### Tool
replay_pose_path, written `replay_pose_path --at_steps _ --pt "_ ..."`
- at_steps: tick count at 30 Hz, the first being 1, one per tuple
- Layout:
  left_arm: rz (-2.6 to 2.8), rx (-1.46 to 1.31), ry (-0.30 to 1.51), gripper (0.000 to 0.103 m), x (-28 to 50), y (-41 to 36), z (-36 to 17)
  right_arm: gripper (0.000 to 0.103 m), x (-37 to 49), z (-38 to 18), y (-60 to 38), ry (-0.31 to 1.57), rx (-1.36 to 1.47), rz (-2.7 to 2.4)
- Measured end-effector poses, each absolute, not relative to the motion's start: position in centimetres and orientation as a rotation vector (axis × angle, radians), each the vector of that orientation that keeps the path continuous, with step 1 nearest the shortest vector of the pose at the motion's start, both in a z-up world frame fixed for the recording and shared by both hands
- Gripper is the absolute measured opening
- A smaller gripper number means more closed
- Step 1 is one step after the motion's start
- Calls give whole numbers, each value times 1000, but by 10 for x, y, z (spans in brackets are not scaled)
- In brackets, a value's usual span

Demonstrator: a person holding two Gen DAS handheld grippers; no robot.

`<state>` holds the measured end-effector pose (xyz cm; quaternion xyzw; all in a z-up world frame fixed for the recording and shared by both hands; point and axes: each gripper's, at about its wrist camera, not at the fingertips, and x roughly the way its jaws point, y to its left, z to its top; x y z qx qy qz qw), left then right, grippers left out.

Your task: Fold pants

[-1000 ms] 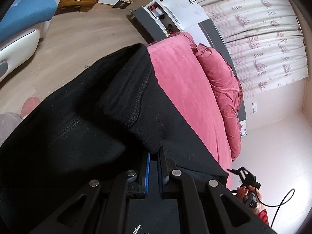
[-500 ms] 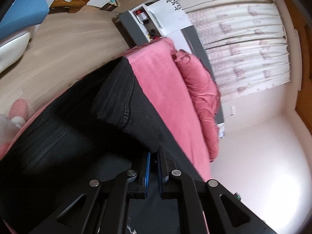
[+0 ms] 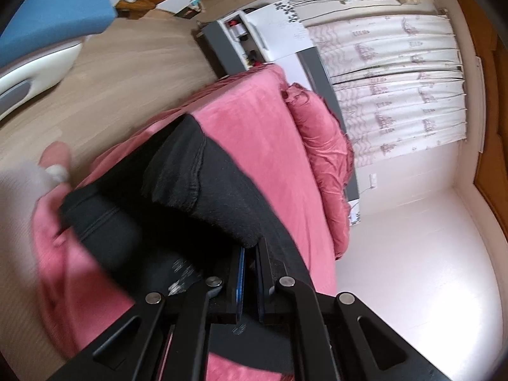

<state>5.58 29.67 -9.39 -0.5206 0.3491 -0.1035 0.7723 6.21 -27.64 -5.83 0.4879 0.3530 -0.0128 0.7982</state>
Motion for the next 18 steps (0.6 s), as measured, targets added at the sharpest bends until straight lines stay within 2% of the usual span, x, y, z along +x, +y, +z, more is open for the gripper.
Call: replay_pose_path --at_steps 9,10,13,16,18 --pt "-187 -1039 797 6 28 289 -116 10 21 -129 -281 796 1112 -82" --pt "-176 -1005 802 7 29 286 -115 12 20 -133 -281 789 1106 -79" --pt "-197 -1006 789 37 34 283 -117 14 21 -138 -280 779 1091 -50" --pt "-197 -1070 784 38 43 281 -123 25 26 -139 -285 759 1116 -26" --pt "-169 -1088 811 32 50 282 -128 25 30 -140 -288 762 1141 -36"
